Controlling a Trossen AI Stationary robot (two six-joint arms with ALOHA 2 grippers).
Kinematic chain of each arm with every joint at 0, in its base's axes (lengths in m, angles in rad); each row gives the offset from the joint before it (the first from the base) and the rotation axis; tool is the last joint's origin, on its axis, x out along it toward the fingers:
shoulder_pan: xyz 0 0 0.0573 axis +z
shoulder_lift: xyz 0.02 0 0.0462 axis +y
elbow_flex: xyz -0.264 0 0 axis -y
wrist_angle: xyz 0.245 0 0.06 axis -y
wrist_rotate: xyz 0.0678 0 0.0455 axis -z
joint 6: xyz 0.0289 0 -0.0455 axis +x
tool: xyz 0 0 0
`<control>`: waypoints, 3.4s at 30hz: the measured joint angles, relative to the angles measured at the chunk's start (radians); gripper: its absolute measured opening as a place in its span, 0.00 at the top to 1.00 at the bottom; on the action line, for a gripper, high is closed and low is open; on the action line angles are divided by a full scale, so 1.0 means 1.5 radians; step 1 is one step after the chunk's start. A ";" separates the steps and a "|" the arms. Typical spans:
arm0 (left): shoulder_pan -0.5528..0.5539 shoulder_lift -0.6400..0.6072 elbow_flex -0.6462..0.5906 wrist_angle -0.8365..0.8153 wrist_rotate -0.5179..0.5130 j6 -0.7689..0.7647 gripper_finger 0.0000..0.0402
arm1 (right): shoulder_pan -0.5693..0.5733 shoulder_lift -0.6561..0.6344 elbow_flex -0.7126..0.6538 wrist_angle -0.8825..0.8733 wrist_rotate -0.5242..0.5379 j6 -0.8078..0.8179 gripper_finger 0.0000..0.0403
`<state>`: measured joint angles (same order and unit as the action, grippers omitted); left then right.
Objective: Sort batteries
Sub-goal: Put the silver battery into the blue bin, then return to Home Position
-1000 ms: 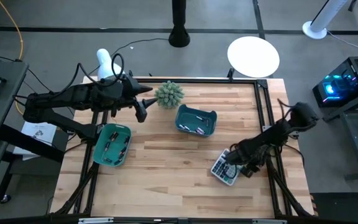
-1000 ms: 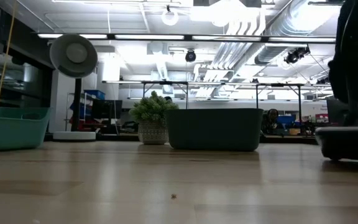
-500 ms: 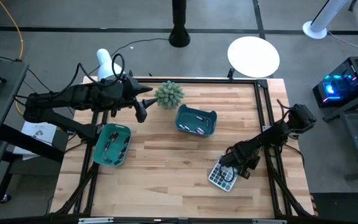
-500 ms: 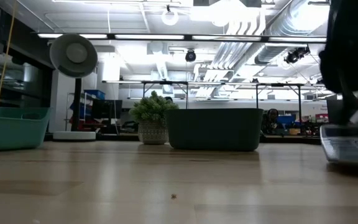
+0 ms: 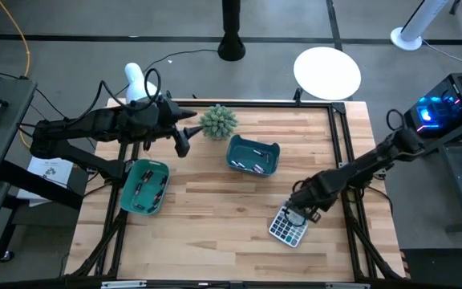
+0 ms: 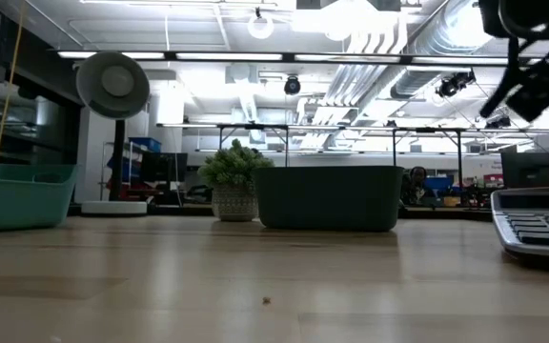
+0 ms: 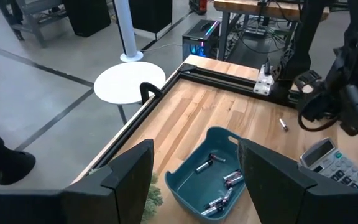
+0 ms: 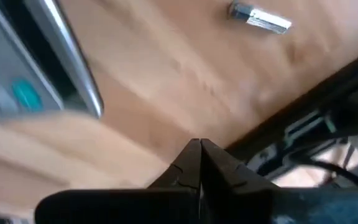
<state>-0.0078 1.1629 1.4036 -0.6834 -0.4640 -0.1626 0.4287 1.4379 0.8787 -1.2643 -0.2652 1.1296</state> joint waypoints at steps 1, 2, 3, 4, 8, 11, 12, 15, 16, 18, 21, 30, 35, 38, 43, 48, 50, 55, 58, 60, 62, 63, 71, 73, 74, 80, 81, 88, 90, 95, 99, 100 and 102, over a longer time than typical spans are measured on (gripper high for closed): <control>0.003 0.000 0.000 0.000 0.000 0.000 0.43 | -0.003 -0.008 0.000 0.005 0.021 0.015 1.00; 0.006 0.000 0.000 0.000 0.000 0.000 0.43 | -0.007 -0.015 -0.004 0.013 0.039 0.026 1.00; 0.008 0.000 0.000 0.000 0.000 0.000 0.43 | -0.012 -0.017 -0.009 0.023 0.052 0.036 1.00; 0.010 0.000 0.000 0.000 0.000 0.000 0.43 | -0.020 -0.017 -0.014 0.025 0.066 0.049 1.00; 0.015 0.000 0.000 0.000 0.000 0.000 0.43 | -0.067 -0.017 -0.037 0.033 0.105 0.079 1.00; 0.014 0.000 0.000 0.000 0.000 0.000 0.43 | -0.110 -0.017 -0.043 0.037 0.134 0.051 0.96; 0.014 0.000 0.000 0.000 0.000 0.000 0.43 | -0.126 -0.017 -0.043 0.041 0.145 0.036 0.94; 0.014 0.000 0.000 0.000 0.000 0.000 0.43 | -0.191 -0.017 -0.043 0.064 0.193 0.017 0.84; 0.014 0.000 0.000 0.000 0.000 0.000 0.43 | -0.214 -0.017 -0.043 0.070 0.210 0.037 0.81; 0.014 0.000 0.000 0.000 0.001 -0.006 0.43 | -0.266 -0.016 -0.043 0.073 0.220 0.123 0.74; 0.014 0.000 0.000 0.000 0.016 -0.012 0.43 | -0.312 -0.016 -0.043 0.073 0.223 0.257 0.66; 0.014 0.000 0.000 -0.001 0.028 -0.007 0.43 | -0.331 -0.012 -0.048 0.164 0.317 0.434 0.60; 0.014 -0.001 0.000 -0.001 0.029 0.020 0.43 | -0.353 -0.011 -0.114 0.228 0.326 0.533 0.62; 0.014 -0.001 0.000 -0.001 0.029 0.024 0.43 | -0.362 -0.011 -0.163 0.314 0.315 0.589 0.63; 0.014 -0.001 0.000 -0.004 0.045 0.041 0.43 | -0.372 -0.016 -0.201 0.366 0.322 0.623 0.63; 0.014 -0.001 0.000 -0.008 0.049 0.042 0.43 | -0.366 -0.013 -0.200 0.343 0.317 0.582 0.64; 0.014 -0.001 0.000 -0.008 0.048 0.042 0.43 | -0.367 -0.013 -0.200 0.346 0.314 0.542 0.68; 0.014 -0.001 0.000 -0.007 0.048 0.041 0.43 | -0.366 -0.013 -0.201 0.351 0.319 0.485 0.92; 0.014 -0.001 0.000 -0.007 0.048 0.035 0.43 | -0.359 -0.015 -0.184 0.342 0.333 0.445 0.95; 0.014 -0.001 0.000 -0.007 0.048 0.025 0.43 | -0.359 -0.017 -0.159 0.314 0.354 0.413 0.95; 0.014 -0.001 0.000 -0.007 0.048 0.015 0.43 | -0.360 -0.035 -0.122 0.290 0.391 0.370 0.96; 0.014 0.000 0.000 -0.006 0.048 0.011 0.43 | -0.360 -0.043 -0.102 0.290 0.411 0.344 0.98; 0.013 0.016 -0.001 0.004 0.051 0.009 0.43 | -0.354 -0.044 0.039 0.396 0.509 0.105 0.98; 0.010 0.009 -0.029 0.060 0.073 -0.009 0.43 | -0.354 -0.033 0.051 0.468 0.482 0.049 0.99; 0.007 0.001 -0.052 0.090 0.084 -0.019 0.43 | -0.354 -0.026 0.053 0.501 0.460 0.026 0.98; -0.038 -0.067 -0.250 0.316 0.109 -0.129 0.43 | -0.353 0.009 0.055 0.609 0.359 -0.022 0.88; -0.047 -0.080 -0.286 0.355 0.109 -0.153 0.43 | -0.354 0.011 0.055 0.604 0.349 -0.023 0.85; -0.106 -0.201 -0.494 0.539 0.034 -0.259 0.43 | -0.356 0.008 0.055 0.598 0.248 -0.049 0.60; -0.125 -0.244 -0.539 0.557 0.006 -0.268 0.43 | -0.355 0.000 0.055 0.598 0.207 -0.083 0.55; -0.172 -0.351 -0.638 0.613 -0.076 -0.256 0.43 | -0.345 -0.061 0.055 0.586 0.203 -0.131 0.50; -0.182 -0.430 -0.700 0.623 -0.097 -0.203 0.43 | -0.345 -0.123 0.055 0.581 0.252 -0.131 0.50; -0.177 -0.450 -0.713 0.628 -0.095 -0.185 0.43 | -0.345 -0.139 0.055 0.580 0.262 -0.131 0.50; -0.159 -0.488 -0.744 0.624 -0.093 -0.154 0.43 | -0.345 -0.171 0.055 0.577 0.277 -0.142 0.50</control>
<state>-0.2464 0.4302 0.2871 0.2527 -0.6032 -0.3939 -0.0895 1.1810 0.9618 -0.3988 0.1510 0.9172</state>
